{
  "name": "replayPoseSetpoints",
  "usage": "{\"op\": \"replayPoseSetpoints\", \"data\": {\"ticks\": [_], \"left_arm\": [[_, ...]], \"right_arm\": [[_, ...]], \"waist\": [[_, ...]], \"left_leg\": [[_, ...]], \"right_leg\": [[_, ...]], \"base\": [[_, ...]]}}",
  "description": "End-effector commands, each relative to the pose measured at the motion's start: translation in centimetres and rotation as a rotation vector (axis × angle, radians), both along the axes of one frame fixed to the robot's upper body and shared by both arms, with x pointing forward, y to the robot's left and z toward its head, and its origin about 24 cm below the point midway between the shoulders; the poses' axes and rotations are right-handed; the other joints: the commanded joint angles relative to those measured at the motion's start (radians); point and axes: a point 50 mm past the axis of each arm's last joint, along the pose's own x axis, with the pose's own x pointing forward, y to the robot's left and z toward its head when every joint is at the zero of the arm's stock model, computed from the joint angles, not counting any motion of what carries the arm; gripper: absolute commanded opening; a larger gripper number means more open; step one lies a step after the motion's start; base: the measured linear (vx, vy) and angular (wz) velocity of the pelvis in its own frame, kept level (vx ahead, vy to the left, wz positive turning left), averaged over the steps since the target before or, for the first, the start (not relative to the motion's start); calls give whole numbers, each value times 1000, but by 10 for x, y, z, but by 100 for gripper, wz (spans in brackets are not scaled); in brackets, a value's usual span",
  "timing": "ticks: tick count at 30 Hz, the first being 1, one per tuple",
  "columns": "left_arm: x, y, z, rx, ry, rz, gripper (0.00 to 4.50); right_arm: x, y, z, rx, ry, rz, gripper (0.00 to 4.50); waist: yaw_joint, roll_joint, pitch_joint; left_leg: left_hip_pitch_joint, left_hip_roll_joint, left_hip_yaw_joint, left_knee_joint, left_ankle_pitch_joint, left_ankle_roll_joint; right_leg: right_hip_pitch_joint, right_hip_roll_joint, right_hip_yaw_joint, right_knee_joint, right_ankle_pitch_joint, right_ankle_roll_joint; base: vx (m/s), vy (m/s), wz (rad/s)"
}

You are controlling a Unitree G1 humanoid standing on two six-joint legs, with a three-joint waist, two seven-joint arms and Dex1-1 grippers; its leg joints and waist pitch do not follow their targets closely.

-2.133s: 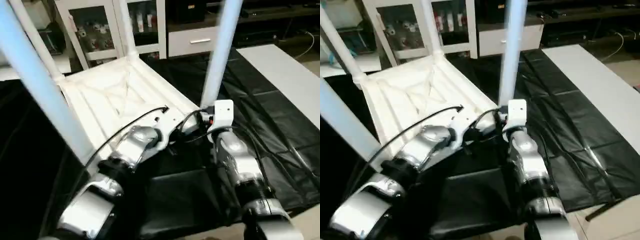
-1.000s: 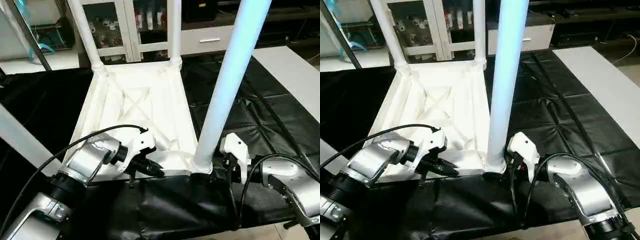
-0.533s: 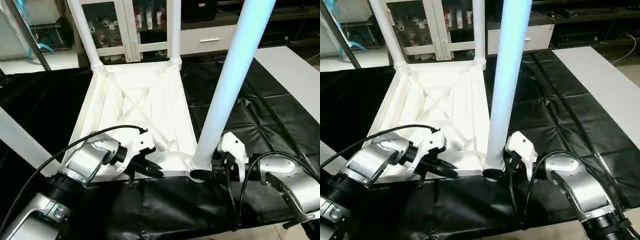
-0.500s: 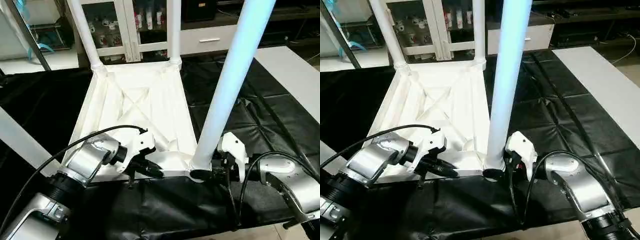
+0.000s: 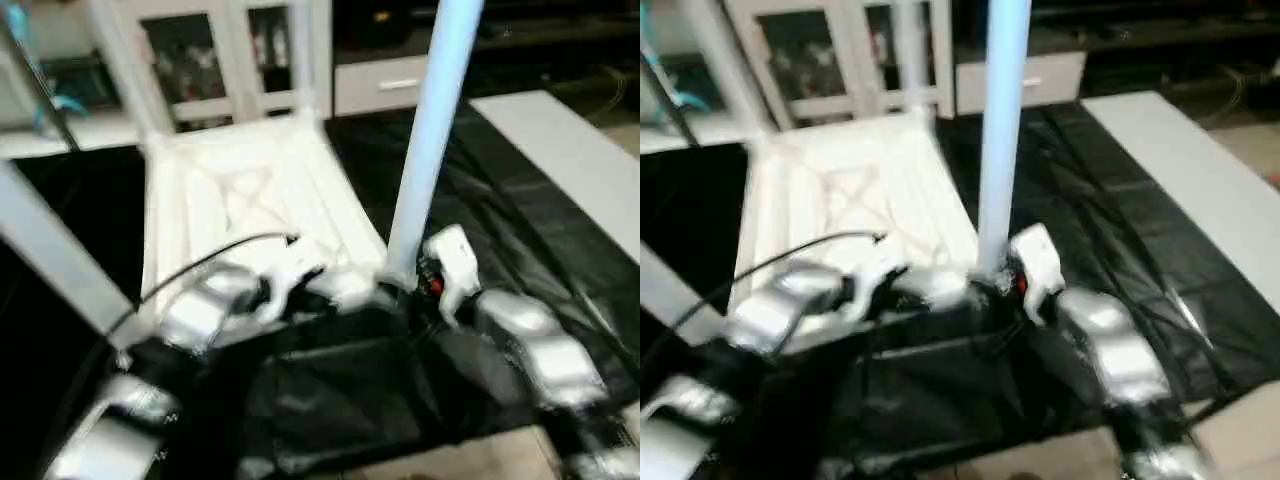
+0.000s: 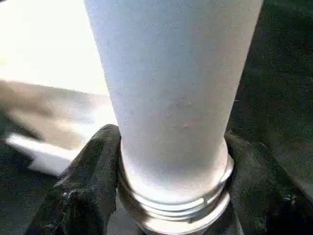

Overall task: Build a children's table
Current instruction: Rotate leg to tighten

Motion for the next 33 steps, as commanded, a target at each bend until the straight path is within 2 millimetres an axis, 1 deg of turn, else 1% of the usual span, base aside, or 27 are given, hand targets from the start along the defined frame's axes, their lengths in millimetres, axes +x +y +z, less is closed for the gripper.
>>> {"op": "replayPoseSetpoints", "data": {"ticks": [1, 2, 3, 4, 5, 8, 9, 10, 11, 13, 14, 15, 17, 18, 19, 20, 22, 23, 24, 25, 26, 27, 28, 29, 31, 32, 33], "left_arm": [[9, -4, 1, -6, -35, 106, 0], [14, -8, 1, 0, -54, 171, 0], [18, -12, 0, 20, -71, 225, 0], [23, -15, 0, 38, -103, 290, 0], [26, -20, 0, 48, -124, 325, 0], [32, -33, 2, 39, -171, 393, 0], [32, -35, 3, 36, -179, 398, 0], [33, -37, 4, 34, -184, 400, 0], [33, -37, 4, 31, -184, 394, 0], [33, -37, 4, 27, -184, 388, 0], [33, -35, 3, 26, -178, 381, 0], [32, -34, 2, 26, -172, 373, 0], [32, -30, 1, 21, -166, 354, 0], [31, -28, 0, 21, -158, 340, 0], [29, -27, -1, 18, -153, 315, 0], [27, -23, -2, 14, -140, 277, 0], [25, -20, -3, 11, -134, 257, 0], [19, -12, -5, 3, -100, 192, 0], [16, -10, -4, -2, -95, 155, 0], [13, -6, -5, 0, -79, 126, 0], [11, -3, -5, 4, -68, 103, 0], [10, -2, -5, 7, -64, 91, 0], [6, 1, -4, 5, -52, 41, 0], [1, 4, -3, -1, -28, -18, 0], [-7, 8, -1, -12, -9, -114, 0], [-12, 11, 0, -10, 12, -173, 0], [-17, 15, 1, -3, 25, -233, 0]], "right_arm": [[7, 19, 3, 26, -24, -16, 272], [13, 23, 1, 3, -16, -93, 272], [18, 27, -4, -36, 7, -151, 272], [23, 32, -8, -74, 25, -218, 272], [29, 39, -11, -83, 49, -271, 272], [36, 53, -15, -80, 84, -354, 272], [38, 55, -15, -75, 81, -359, 272], [39, 56, -14, -70, 78, -364, 272], [41, 58, -13, -54, 74, -353, 272], [42, 61, -10, -6, 65, -352, 272], [43, 62, -8, 20, 60, -352, 272], [44, 63, -7, 31, 54, -348, 272], [42, 67, -3, 70, 29, -277, 272], [41, 68, -2, 55, 16, -248, 328], [40, 67, -2, 48, 2, -225, 328], [37, 63, -1, 35, -24, -200, 328], [35, 60, -1, 33, -39, -189, 351], [28, 47, 2, 42, -68, -168, 369], [26, 42, 4, 66, -58, -154, 369], [22, 35, 6, 80, -47, -134, 386], [18, 29, 7, 85, -37, -113, 386], [17, 26, 8, 78, -36, -101, 404], [12, 19, 11, 55, -39, -54, 404], [5, 11, 14, 34, -38, 6, 413], [-4, 1, 16, -3, -37, 82, 430], [-12, -6, 17, -32, -30, 144, 446], [-21, -14, 17, -54, -7, 204, 446]], "waist": [[-2, -22, -59], [-3, -25, -60], [-6, -21, -57], [-12, -21, -57], [-13, -24, -60], [-14, -21, -60], [-10, -30, -62], [-7, -26, -62], [-5, -30, -64], [-4, -28, -66], [0, -30, -67], [1, -35, -66], [8, -33, -66], [9, -33, -65], [10, -32, -65], [12, -31, -63], [4, -32, -62], [0, -30, -61], [0, -32, -60], [1, -32, -60], [1, -30, -61], [1, -30, -61], [4, -27, -62], [10, -21, -59], [15, -22, -60], [27, -21, -64], [29, -20, -64]], "left_leg": [[42, 108, -75, -104, -428, -94], [40, 106, -74, -102, -414, -82], [40, 106, -72, -102, -408, -76], [41, 103, -73, -99, -416, -80], [47, 103, -72, -97, -424, -80], [45, 104, -74, -99, -429, -75], [45, 104, -70, -97, -413, -62], [44, 105, -69, -98, -392, -49], [39, 108, -68, -100, -358, -32], [33, 108, -68, -99, -312, -11], [32, 107, -63, -94, -273, 24], [30, 108, -62, -92, -265, 34], [30, 109, -63, -89, -250, 56], [30, 110, -63, -89, -246, 58], [30, 111, -63, -90, -245, 59], [28, 112, -64, -92, -256, 56], [16, 112, -70, -96, -256, 57], [12, 114, -74, -99, -268, 53], [13, 115, -75, -100, -273, 55], [15, 117, -74, -100, -279, 56], [27, 119, -71, -100, -294, 53], [27, 119, -71, -100, -294, 53], [34, 119, -69, -101, -290, 37], [34, 121, -67, -103, -285, 32], [37, 123, -66, -104, -281, 25], [43, 124, -65, -103, -251, 26], [44, 124, -64, -103, -234, 31]], "right_leg": [[2, -44, 27, -74, -281, -169], [7, -45, 27, -75, -268, -170], [1, -45, 28, -77, -272, -175], [0, -45, 26, -78, -295, -178], [-3, -47, 26, -84, -316, -174], [0, -46, 25, -85, -316, -165], [-1, -47, 26, -84, -290, -167], [2, -46, 25, -83, -261, -168], [8, -45, 23, -77, -216, -170], [15, -44, 22, -69, -161, -179], [16, -48, 23, -69, -126, -194], [18, -49, 23, -70, -129, -197], [19, -54, 24, -72, -162, -200], [19, -52, 24, -72, -168, -199], [18, -51, 23, -72, -176, -197], [20, -50, 23, -74, -200, -185], [26, -51, 21, -69, -201, -174], [30, -51, 18, -70, -219, -168], [30, -50, 18, -72, -224, -162], [28, -52, 20, -72, -225, -161], [19, -46, 23, -72, -225, -170], [19, -46, 23, -72, -225, -170], [14, -41, 22, -70, -206, -186], [17, -40, 23, -68, -186, -185], [14, -39, 24, -66, -166, -184], [16, -35, 22, -58, -96, -184], [18, -35, 23, -56, -70, -185]], "base": [[0, 0, 0], [0, 0, 0], [0, 0, 0], [0, 0, 0], [0, 0, 0], [0, 0, 0], [0, 0, 0], [0, 0, 0], [0, 0, 0], [0, 0, 0], [0, 0, 0], [0, 0, 0], [0, 0, 0], [0, 0, 0], [0, 0, 0], [0, 0, 0], [0, 0, 0], [0, 0, 0], [0, 0, 0], [0, 0, 0], [0, 0, 0], [0, 0, 0], [0, 0, 0], [0, 0, 0], [0, 0, 0], [0, 0, 0], [0, 0, 0]]}}
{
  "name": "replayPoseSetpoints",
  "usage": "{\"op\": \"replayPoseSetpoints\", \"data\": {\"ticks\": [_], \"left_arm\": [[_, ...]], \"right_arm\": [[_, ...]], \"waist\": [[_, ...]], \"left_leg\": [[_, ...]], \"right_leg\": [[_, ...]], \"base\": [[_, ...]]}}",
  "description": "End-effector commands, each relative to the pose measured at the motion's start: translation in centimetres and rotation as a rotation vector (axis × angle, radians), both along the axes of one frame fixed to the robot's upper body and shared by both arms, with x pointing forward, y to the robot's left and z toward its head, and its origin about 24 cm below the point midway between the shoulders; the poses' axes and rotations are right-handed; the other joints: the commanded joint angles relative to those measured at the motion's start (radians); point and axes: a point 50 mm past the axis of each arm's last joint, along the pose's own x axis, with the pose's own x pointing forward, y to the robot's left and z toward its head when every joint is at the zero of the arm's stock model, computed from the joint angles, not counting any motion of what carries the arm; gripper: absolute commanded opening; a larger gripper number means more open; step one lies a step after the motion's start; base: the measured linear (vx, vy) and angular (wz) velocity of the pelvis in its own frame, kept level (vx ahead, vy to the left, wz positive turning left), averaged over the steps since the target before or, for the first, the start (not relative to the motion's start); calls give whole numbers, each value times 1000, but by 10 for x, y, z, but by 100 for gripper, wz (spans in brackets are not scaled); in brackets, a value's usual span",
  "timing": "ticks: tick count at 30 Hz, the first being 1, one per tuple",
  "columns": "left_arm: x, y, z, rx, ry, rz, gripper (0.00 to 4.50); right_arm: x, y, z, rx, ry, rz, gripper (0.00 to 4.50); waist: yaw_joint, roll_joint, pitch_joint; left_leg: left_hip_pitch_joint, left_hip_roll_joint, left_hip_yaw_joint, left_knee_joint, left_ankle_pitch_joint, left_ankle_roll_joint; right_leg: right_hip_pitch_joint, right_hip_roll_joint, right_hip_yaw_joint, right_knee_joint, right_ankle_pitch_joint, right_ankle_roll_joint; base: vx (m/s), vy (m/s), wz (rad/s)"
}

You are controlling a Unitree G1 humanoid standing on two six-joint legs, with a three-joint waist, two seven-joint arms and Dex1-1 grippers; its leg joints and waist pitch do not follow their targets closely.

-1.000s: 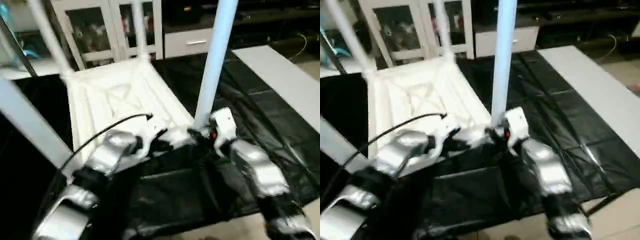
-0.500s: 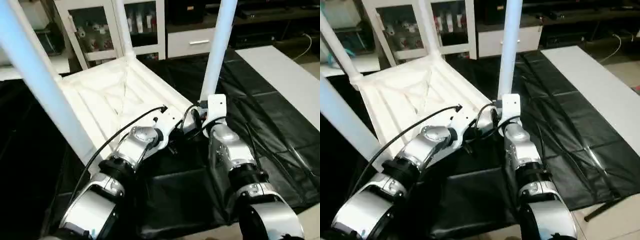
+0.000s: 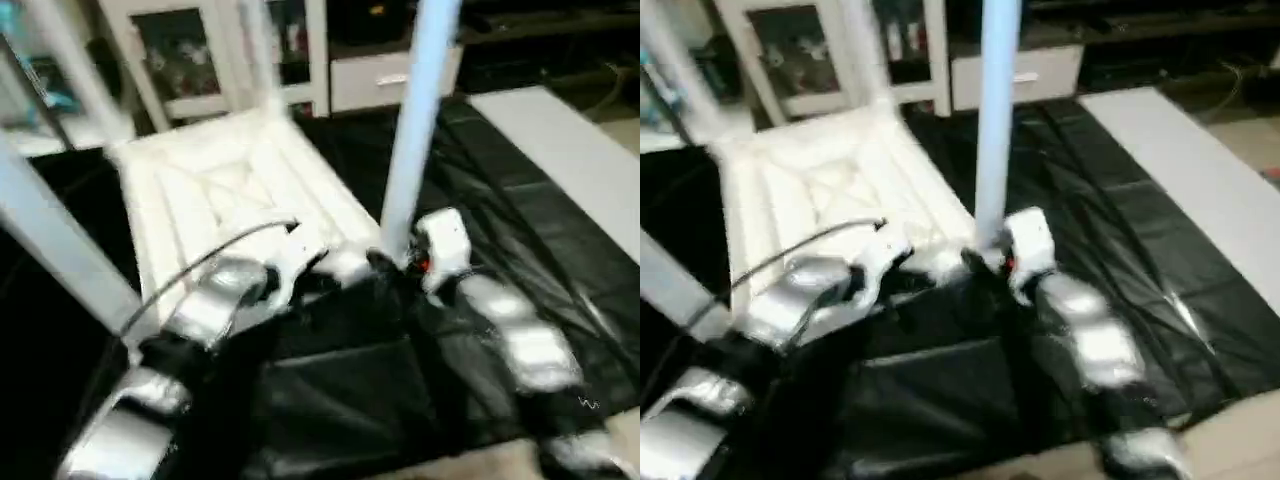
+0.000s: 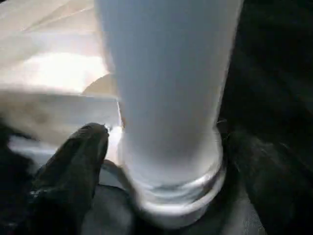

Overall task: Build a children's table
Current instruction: Rotate leg to tighten

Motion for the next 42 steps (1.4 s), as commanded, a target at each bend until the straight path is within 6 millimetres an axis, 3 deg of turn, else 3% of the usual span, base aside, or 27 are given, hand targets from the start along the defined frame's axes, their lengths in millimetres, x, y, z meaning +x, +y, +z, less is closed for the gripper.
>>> {"op": "replayPoseSetpoints", "data": {"ticks": [1, 2, 4, 7, 8, 10, 11, 12, 13, 14, 18, 21, 23, 24, 26, 29, 35, 39, 42], "left_arm": [[-14, -5, -4, 0, 66, -151, 0], [-18, -4, -3, -1, 73, -191, 0], [-25, -1, 0, -12, 112, -263, 0], [-30, 2, 4, -9, 145, -315, 0], [-30, 1, 6, -3, 148, -330, 0], [-30, 0, 6, -2, 146, -331, 0], [-29, -1, 7, -2, 144, -333, 0], [-29, -1, 7, -2, 143, -332, 0], [-29, -1, 7, -2, 141, -332, 0], [-29, -1, 6, -2, 139, -332, 0], [-31, -1, 6, 2, 148, -331, 0], [-31, 0, 6, 3, 152, -330, 0], [-31, 1, 7, 4, 153, -327, 0], [-31, 1, 7, 5, 154, -326, 0], [-31, 2, 6, 6, 155, -323, 0], [-31, 3, 6, 6, 161, -322, 0], [-36, 3, 5, 9, 199, -336, 0], [-37, 5, 4, 18, 210, -337, 0], [-31, 2, 0, 22, 178, -281, 0]], "right_arm": [[-11, 0, 5, -6, 33, 116, 446], [-19, -4, 6, -17, 51, 167, 446], [-36, -11, 7, -39, 101, 273, 446], [-52, -16, 8, -64, 149, 374, 446], [-58, -17, 8, -65, 169, 423, 446], [-58, -16, 8, -64, 170, 433, 446], [-57, -12, 8, -59, 165, 439, 446], [-56, -11, 7, -56, 163, 439, 446], [-55, -9, 7, -53, 162, 441, 446], [-55, -8, 7, -51, 163, 442, 446], [-48, -3, 5, -64, 159, 439, 431], [-45, -3, 4, -77, 157, 433, 414], [-44, -4, 4, -79, 157, 438, 396], [-43, -4, 4, -78, 158, 439, 374], [-42, -5, 5, -79, 159, 438, 366], [-43, -6, 5, -79, 168, 447, 342], [-45, -6, 3, -67, 187, 465, 330], [-43, -6, 2, -40, 186, 441, 327], [-24, -2, 2, 57, 114, 265, 312]], "waist": [[0, -17, -67], [10, -18, -70], [19, -19, -69], [32, -20, -63], [33, -15, -61], [33, -18, -58], [29, -18, -55], [28, -19, -54], [28, -10, -54], [24, -15, -53], [17, -15, -57], [17, -16, -59], [20, -16, -62], [20, -16, -62], [21, -19, -65], [19, -19, -65], [13, -18, -63], [11, -16, -64], [6, -14, -63]], "left_leg": [[46, 117, -61, -93, -188, 44], [49, 118, -60, -88, -141, 60], [49, 119, -58, -84, -111, 76], [45, 121, -54, -88, -167, 73], [47, 120, -55, -91, -208, 54], [50, 122, -55, -95, -244, 33], [47, 121, -59, -99, -295, 2], [49, 121, -59, -101, -310, -9], [52, 120, -62, -103, -334, -31], [54, 119, -62, -105, -356, -49], [48, 116, -64, -107, -346, -68], [51, 115, -62, -104, -318, -60], [47, 115, -60, -99, -264, -30], [47, 115, -60, -99, -264, -30], [43, 115, -59, -90, -204, 11], [42, 116, -59, -88, -191, 31], [44, 116, -60, -91, -225, 20], [45, 115, -60, -89, -217, 24], [40, 112, -59, -88, -233, 16]], "right_leg": [[20, -36, 26, -40, 0, -204], [19, -36, 25, -36, 57, -212], [22, -39, 25, -34, 85, -218], [23, -45, 27, -39, 12, -228], [21, -47, 29, -45, -41, -226], [17, -47, 31, -50, -81, -228], [19, -50, 32, -55, -149, -221], [17, -49, 33, -57, -167, -217], [15, -50, 34, -59, -194, -207], [12, -45, 34, -61, -203, -200], [15, -45, 32, -55, -161, -198], [15, -44, 33, -52, -119, -206], [20, -46, 32, -47, -64, -217], [20, -46, 32, -47, -64, -217], [25, -48, 30, -41, -9, -231], [26, -47, 28, -40, -13, -239], [26, -46, 28, -43, -59, -241], [26, -43, 28, -42, -39, -243], [22, -46, 29, -44, -59, -249]], "base": [[0, 0, 0], [0, 0, 0], [0, 0, 0], [0, 0, 0], [0, 0, 0], [0, 0, 0], [0, 0, 0], [0, 0, 0], [0, 0, 0], [0, 0, 0], [0, 0, 0], [0, 0, 0], [0, 0, 0], [0, 0, 0], [0, 0, 0], [0, 0, 0], [0, 0, 0], [0, 0, 0], [0, 0, 0]]}}
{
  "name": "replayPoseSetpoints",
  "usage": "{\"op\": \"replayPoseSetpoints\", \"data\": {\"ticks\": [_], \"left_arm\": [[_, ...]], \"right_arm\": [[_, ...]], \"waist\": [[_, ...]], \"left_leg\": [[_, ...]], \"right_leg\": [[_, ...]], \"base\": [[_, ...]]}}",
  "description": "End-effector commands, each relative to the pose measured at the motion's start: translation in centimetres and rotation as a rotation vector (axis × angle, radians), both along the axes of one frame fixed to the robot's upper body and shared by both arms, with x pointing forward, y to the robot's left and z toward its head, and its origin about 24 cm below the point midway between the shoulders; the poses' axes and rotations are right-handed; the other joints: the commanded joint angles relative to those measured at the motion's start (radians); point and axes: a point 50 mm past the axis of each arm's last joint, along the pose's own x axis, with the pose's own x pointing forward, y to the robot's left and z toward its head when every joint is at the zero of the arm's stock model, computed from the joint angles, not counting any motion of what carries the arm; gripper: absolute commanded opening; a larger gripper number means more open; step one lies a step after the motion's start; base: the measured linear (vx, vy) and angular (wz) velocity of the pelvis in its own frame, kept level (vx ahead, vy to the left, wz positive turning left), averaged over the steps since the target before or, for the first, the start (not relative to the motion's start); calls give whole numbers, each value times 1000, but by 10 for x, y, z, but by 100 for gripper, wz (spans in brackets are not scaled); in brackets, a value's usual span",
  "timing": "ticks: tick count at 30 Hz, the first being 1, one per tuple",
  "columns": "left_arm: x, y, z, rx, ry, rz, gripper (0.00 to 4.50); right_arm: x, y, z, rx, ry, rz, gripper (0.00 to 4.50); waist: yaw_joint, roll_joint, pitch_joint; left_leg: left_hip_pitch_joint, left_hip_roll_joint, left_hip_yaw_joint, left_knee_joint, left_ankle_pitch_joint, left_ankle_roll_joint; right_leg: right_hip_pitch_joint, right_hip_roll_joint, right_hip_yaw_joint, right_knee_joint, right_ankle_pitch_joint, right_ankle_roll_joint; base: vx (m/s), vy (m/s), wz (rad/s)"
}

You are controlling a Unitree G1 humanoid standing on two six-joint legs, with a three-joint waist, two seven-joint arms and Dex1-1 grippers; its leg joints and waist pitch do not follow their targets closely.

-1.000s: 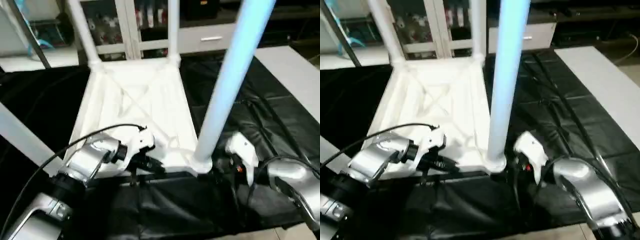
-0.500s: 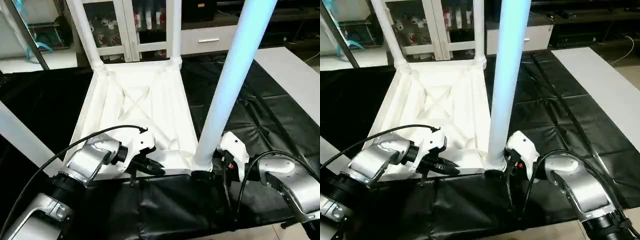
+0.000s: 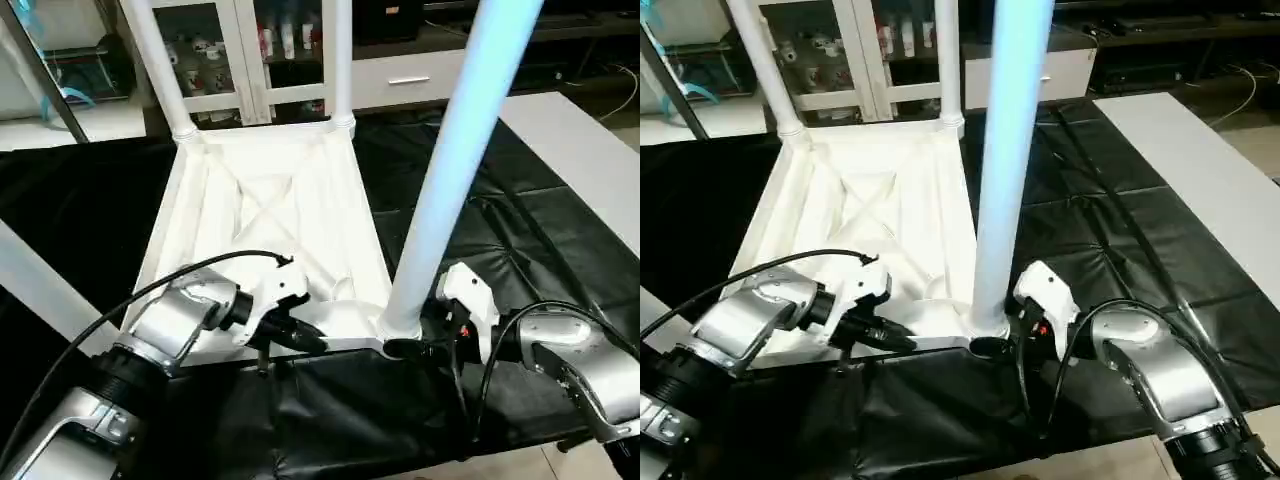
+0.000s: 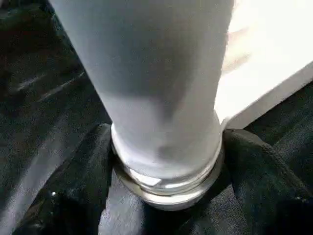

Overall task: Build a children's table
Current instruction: Rotate leg to tighten

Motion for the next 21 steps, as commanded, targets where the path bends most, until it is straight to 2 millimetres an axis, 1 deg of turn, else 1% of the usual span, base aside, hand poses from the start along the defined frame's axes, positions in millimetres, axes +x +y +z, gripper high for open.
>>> {"op": "replayPoseSetpoints", "data": {"ticks": [1, 2, 3, 4, 5, 7, 8, 9, 10, 11, 12, 13, 14, 15, 16, 17, 18, 19, 20, 21], "left_arm": [[-4, -17, -2, -38, 14, -59, 0], [0, -21, -3, -45, -8, -22, 0], [2, -24, -4, -51, -26, 4, 0], [5, -27, -5, -57, -36, 30, 0], [7, -31, -6, -64, -40, 53, 0], [7, -34, -7, -69, -44, 62, 0], [10, -37, -9, -67, -59, 95, 0], [14, -43, -11, -62, -82, 141, 0], [16, -46, -12, -58, -93, 164, 0], [18, -49, -13, -54, -106, 191, 0], [20, -51, -13, -49, -115, 216, 0], [26, -56, -16, -33, -140, 299, 0], [34, -65, -21, 8, -176, 426, 0], [36, -68, -23, 23, -186, 458, 0], [36, -68, -23, 23, -186, 458, 0], [39, -71, -24, 34, -205, 498, 0], [43, -74, -24, 37, -232, 535, 0], [45, -76, -23, 39, -253, 557, 0], [48, -78, -21, 34, -282, 592, 0], [50, -78, -20, 29, -301, 615, 0]], "right_arm": [[18, 1, 9, 54, -65, -129, 309], [23, 4, 9, 107, -72, -183, 306], [26, 7, 9, 145, -70, -203, 304], [28, 10, 9, 167, -77, -218, 304], [30, 15, 9, 195, -85, -231, 303], [31, 20, 9, 221, -84, -234, 303], [33, 28, 8, 225, -93, -231, 303], [36, 40, 6, 228, -101, -239, 303], [37, 45, 5, 227, -107, -247, 303], [39, 51, 4, 226, -113, -257, 303], [40, 54, 3, 222, -117, -274, 303], [47, 62, -1, 189, -125, -345, 303], [57, 75, -10, 143, -118, -481, 303], [60, 79, -13, 135, -109, -525, 303], [60, 79, -13, 135, -109, -525, 302], [63, 85, -15, 130, -100, -549, 301], [66, 92, -15, 134, -104, -546, 300], [67, 96, -14, 143, -112, -545, 300], [71, 100, -11, 157, -127, -558, 297], [74, 101, -7, 173, -151, -578, 297]], "waist": [[-6, -10, -55], [-7, -11, -55], [-10, -10, -54], [-10, -9, -54], [-13, -10, -54], [-17, -11, -55], [-21, -10, -56], [-24, -11, -56], [-29, -11, -56], [-26, -12, -58], [-25, -15, -56], [-26, -10, -58], [-32, -10, -57], [-36, -12, -58], [-33, -12, -57], [-30, -16, -55], [-32, -10, -50], [-34, -8, -50], [-36, -11, -50], [-39, -9, -53]], "left_leg": [[33, 110, -68, -97, -304, -16], [36, 109, -68, -98, -335, -29], [45, 110, -70, -100, -380, -57], [49, 111, -71, -101, -409, -80], [47, 111, -73, -104, -420, -93], [43, 110, -75, -107, -423, -96], [43, 110, -74, -107, -418, -95], [43, 108, -72, -107, -414, -93], [42, 106, -69, -103, -404, -93], [42, 106, -72, -102, -399, -89], [39, 106, -70, -100, -381, -68], [40, 106, -69, -99, -375, -72], [42, 104, -69, -100, -378, -81], [42, 102, -69, -98, -378, -87], [46, 101, -73, -97, -407, -88], [51, 102, -69, -95, -430, -77], [50, 101, -74, -97, -469, -78], [51, 101, -76, -99, -492, -84], [52, 102, -77, -102, -508, -89], [51, 102, -81, -104, -524, -100]], "right_leg": [[22, -47, 25, -57, -153, -233], [19, -48, 26, -59, -189, -228], [12, -46, 28, -64, -239, -215], [10, -46, 29, -66, -258, -205], [10, -45, 29, -66, -259, -197], [11, -43, 28, -66, -248, -184], [10, -42, 28, -64, -226, -183], [8, -41, 28, -64, -216, -185], [5, -44, 29, -67, -205, -196], [10, -47, 29, -67, -206, -196], [10, -48, 31, -70, -217, -193], [7, -48, 30, -68, -219, -194], [3, -45, 29, -71, -231, -196], [3, -45, 29, -72, -240, -198], [4, -48, 27, -79, -294, -185], [-3, -49, 30, -88, -330, -166], [-4, -48, 28, -93, -376, -151], [-4, -47, 25, -92, -398, -143], [-4, -44, 24, -93, -407, -134], [-2, -44, 22, -90, -404, -126]], "base": [[0, 0, 0], [0, 0, 0], [0, 0, 0], [0, 0, 0], [0, 0, 0], [0, 0, 0], [0, 0, 0], [0, 0, 0], [0, 0, 0], [0, 0, 0], [0, 0, 0], [0, 0, 0], [0, 0, 0], [0, 0, 0], [0, 0, 0], [0, 0, 0], [0, 0, 0], [0, 0, 0], [0, 0, 0], [0, 0, 0]]}}
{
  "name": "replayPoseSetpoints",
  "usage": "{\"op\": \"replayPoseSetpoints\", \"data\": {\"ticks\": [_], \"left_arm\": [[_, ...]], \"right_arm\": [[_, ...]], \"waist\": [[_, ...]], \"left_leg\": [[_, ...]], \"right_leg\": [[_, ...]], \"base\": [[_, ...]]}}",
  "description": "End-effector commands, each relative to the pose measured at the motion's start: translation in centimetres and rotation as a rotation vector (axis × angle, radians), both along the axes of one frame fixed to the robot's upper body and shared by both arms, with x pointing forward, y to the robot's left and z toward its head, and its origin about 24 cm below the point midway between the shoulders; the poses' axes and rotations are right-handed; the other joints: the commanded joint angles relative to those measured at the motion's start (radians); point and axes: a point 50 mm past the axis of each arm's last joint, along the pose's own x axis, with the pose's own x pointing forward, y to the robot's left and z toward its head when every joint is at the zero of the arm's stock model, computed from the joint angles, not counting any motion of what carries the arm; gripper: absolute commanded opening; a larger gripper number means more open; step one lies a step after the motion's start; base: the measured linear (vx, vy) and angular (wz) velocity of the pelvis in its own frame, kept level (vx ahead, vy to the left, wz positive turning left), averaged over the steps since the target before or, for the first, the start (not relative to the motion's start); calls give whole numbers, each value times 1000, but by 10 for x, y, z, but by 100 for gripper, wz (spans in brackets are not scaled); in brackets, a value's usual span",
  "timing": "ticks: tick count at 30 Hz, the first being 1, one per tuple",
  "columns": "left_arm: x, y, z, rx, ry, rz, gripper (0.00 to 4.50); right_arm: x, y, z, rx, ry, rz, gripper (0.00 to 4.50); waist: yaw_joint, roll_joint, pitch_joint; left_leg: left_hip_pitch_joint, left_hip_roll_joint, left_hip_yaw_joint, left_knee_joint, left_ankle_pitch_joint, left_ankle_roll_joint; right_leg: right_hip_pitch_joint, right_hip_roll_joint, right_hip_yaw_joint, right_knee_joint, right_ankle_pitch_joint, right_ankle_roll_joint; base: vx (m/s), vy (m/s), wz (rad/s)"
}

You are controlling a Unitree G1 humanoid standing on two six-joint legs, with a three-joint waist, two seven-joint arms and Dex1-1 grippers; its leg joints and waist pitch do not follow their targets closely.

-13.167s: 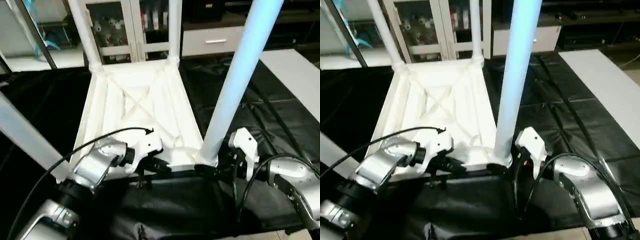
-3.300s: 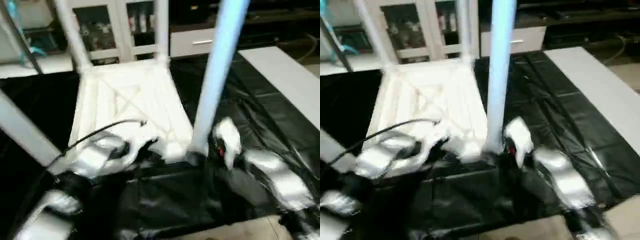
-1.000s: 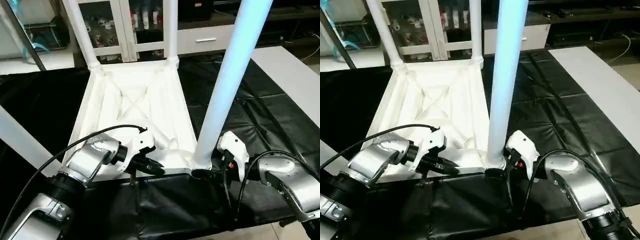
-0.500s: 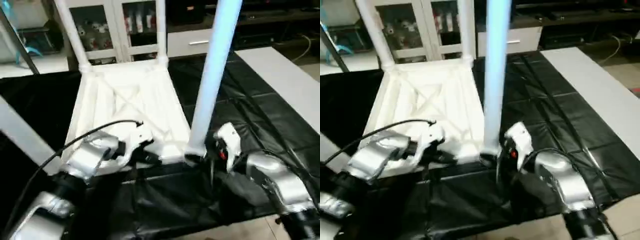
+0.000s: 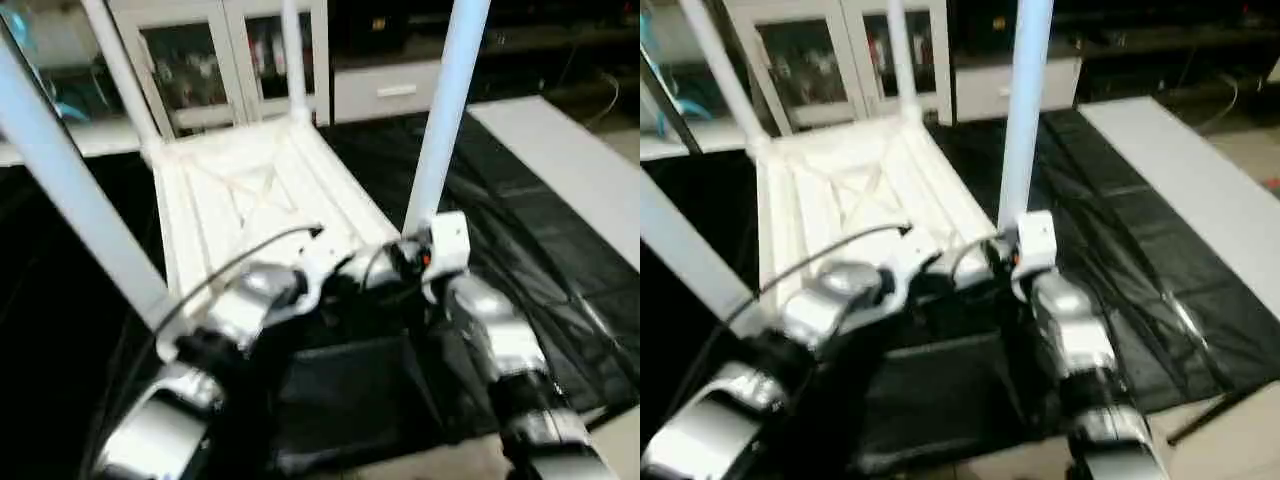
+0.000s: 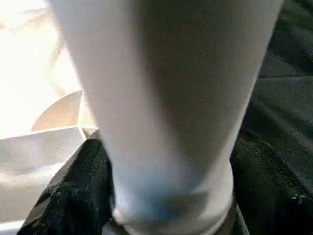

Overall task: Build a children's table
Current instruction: Rotate leg to tighten

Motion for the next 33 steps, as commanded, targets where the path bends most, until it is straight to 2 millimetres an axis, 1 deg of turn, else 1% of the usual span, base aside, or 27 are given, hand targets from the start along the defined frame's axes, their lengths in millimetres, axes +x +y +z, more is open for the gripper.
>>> {"op": "replayPoseSetpoints", "data": {"ticks": [1, 2, 4, 5, 6, 7, 8, 9, 11, 12, 13, 14, 15, 16, 17, 18, 21, 22, 23, 24, 25, 26, 27, 28, 29, 31, 33], "left_arm": [[8, -2, -4, 33, -68, 184, 0], [8, -2, -4, 33, -68, 184, 0], [9, -1, -3, 31, -77, 183, 0], [9, 1, -2, 21, -80, 155, 0], [8, 2, -2, 14, -82, 130, 0], [3, 6, -3, 11, -64, 43, 0], [1, 7, -5, 16, -50, 7, 0], [-1, 10, -5, 15, -36, -11, 0], [-4, 14, -6, 11, -19, -43, 0], [-5, 16, -6, 6, -13, -65, 0], [-7, 19, -6, 8, -3, -78, 0], [-9, 22, -6, 5, 12, -111, 0], [-10, 24, -6, 4, 19, -126, 0], [-12, 27, -6, 7, 26, -141, 0], [-13, 30, -5, 9, 36, -168, 0], [-14, 31, -5, 9, 40, -174, 0], [-17, 36, -3, 11, 61, -212, 0], [-18, 39, -2, 10, 75, -233, 0], [-20, 42, 0, 12, 85, -260, 0], [-22, 44, 1, 13, 95, -279, 0], [-22, 44, 1, 13, 95, -279, 0], [-23, 46, 1, 13, 101, -290, 0], [-23, 47, 1, 15, 106, -297, 0], [-24, 49, 1, 18, 113, -308, 0], [-26, 54, 1, 26, 128, -324, 0], [-29, 58, 2, 32, 145, -349, 0], [-31, 59, 3, 24, 153, -381, 0]], "right_arm": [[-3, 69, 15, 151, -82, 193, 296], [-3, 69, 15, 151, -82, 193, 293], [-2, 67, 16, 153, -92, 179, 293], [-1, 65, 17, 157, -105, 178, 293], [-2, 64, 18, 161, -114, 190, 293], [-5, 61, 21, 170, -137, 244, 293], [-7, 60, 22, 171, -145, 269, 319], [-9, 56, 23, 153, -161, 295, 326], [-12, 51, 25, 143, -171, 330, 331], [-14, 48, 26, 136, -175, 352, 344], [-17, 42, 27, 127, -175, 378, 344], [-21, 33, 29, 111, -169, 412, 368], [-23, 28, 30, 101, -167, 431, 373], [-26, 21, 31, 86, -159, 453, 378], [-30, 11, 32, 63, -144, 484, 389], [-31, 9, 32, 56, -139, 495, 402], [-40, -6, 33, 10, -99, 579, 421], [-48, -14, 34, -15, -70, 641, 430], [-57, -23, 34, -41, -33, 710, 437], [-66, -29, 35, -56, 0, 768, 444], [-66, -29, 35, -56, 0, 768, 448], [-71, -33, 36, -63, 21, 802, 448], [-75, -36, 36, -70, 36, 819, 448], [-80, -40, 37, -82, 60, 845, 448], [-88, -49, 39, -101, 103, 875, 448], [-91, -59, 41, -140, 135, 869, 448], [-87, -68, 43, -181, 131, 814, 448]], "waist": [[-8, -22, -49], [-7, -21, -50], [-11, -17, -55], [-16, -24, -53], [-22, -21, -57], [-27, -20, -60], [-34, -19, -58], [-33, -15, -58], [-27, -19, -59], [-20, -18, -59], [-16, -18, -59], [0, -17, -63], [0, -16, -64], [9, -14, -64], [14, -15, -63], [22, -16, -62], [30, -17, -61], [37, -17, -58], [38, -17, -58], [43, -17, -57], [45, -19, -55], [41, -19, -53], [40, -20, -53], [39, -24, -49], [43, -24, -50], [42, -23, -50], [36, -21, -48]], "left_leg": [[46, 103, -78, -108, -526, -95], [47, 103, -78, -109, -514, -91], [31, 105, -76, -116, -441, -64], [22, 105, -80, -118, -427, -53], [10, 105, -82, -117, -389, -34], [6, 105, -83, -114, -375, -22], [2, 106, -85, -113, -370, 7], [20, 108, -79, -110, -397, 3], [29, 108, -73, -105, -392, 9], [31, 108, -68, -102, -364, 21], [28, 108, -67, -101, -345, 28], [27, 111, -69, -98, -258, 52], [27, 112, -65, -96, -234, 65], [26, 113, -65, -96, -209, 78], [30, 113, -63, -95, -205, 82], [28, 115, -63, -96, -200, 84], [33, 116, -62, -100, -231, 64], [36, 118, -62, -102, -251, 53], [37, 118, -60, -102, -260, 48], [37, 120, -63, -104, -273, 36], [38, 122, -62, -106, -280, 34], [33, 118, -62, -108, -315, 19], [35, 119, -62, -108, -328, 11], [33, 118, -65, -109, -353, 4], [39, 121, -65, -109, -357, -2], [34, 120, -66, -110, -350, -5], [33, 118, -66, -112, -358, -15]], "right_leg": [[-4, -44, 23, -88, -382, -131], [-3, -44, 23, -88, -362, -131], [9, -41, 22, -76, -227, -145], [16, -42, 20, -75, -211, -149], [27, -46, 16, -69, -178, -150], [31, -48, 15, -65, -160, -152], [31, -49, 11, -68, -183, -156], [15, -45, 14, -77, -192, -171], [10, -44, 18, -79, -164, -191], [8, -44, 21, -77, -134, -212], [12, -44, 22, -74, -121, -217], [22, -42, 18, -63, -40, -221], [19, -41, 19, -58, -9, -228], [21, -41, 18, -54, 10, -232], [19, -39, 18, -55, 12, -233], [21, -41, 19, -52, 9, -233], [20, -38, 20, -55, -30, -227], [21, -39, 21, -59, -54, -219], [19, -39, 22, -58, -60, -218], [24, -40, 22, -58, -72, -214], [22, -39, 23, -61, -76, -208], [20, -44, 25, -65, -115, -210], [17, -45, 26, -66, -131, -209], [20, -46, 27, -72, -173, -202], [17, -48, 30, -74, -187, -194], [19, -46, 30, -72, -181, -194], [14, -46, 28, -72, -185, -200]], "base": [[0, 0, 0], [0, 0, 0], [0, 0, 0], [0, 0, 0], [26, 14, -18], [9, 4, -21], [9, 4, -21], [0, 0, 0], [0, 0, 0], [0, 0, 0], [0, 0, 0], [0, 0, 0], [0, 0, 0], [0, 0, 0], [0, 0, 0], [0, 0, 0], [0, 0, 0], [0, 0, 0], [0, 0, 0], [0, 0, 0], [0, 0, 0], [0, 0, 0], [0, 0, 0], [0, 0, 0], [0, 0, 0], [0, 0, 0], [0, 0, 0]]}}
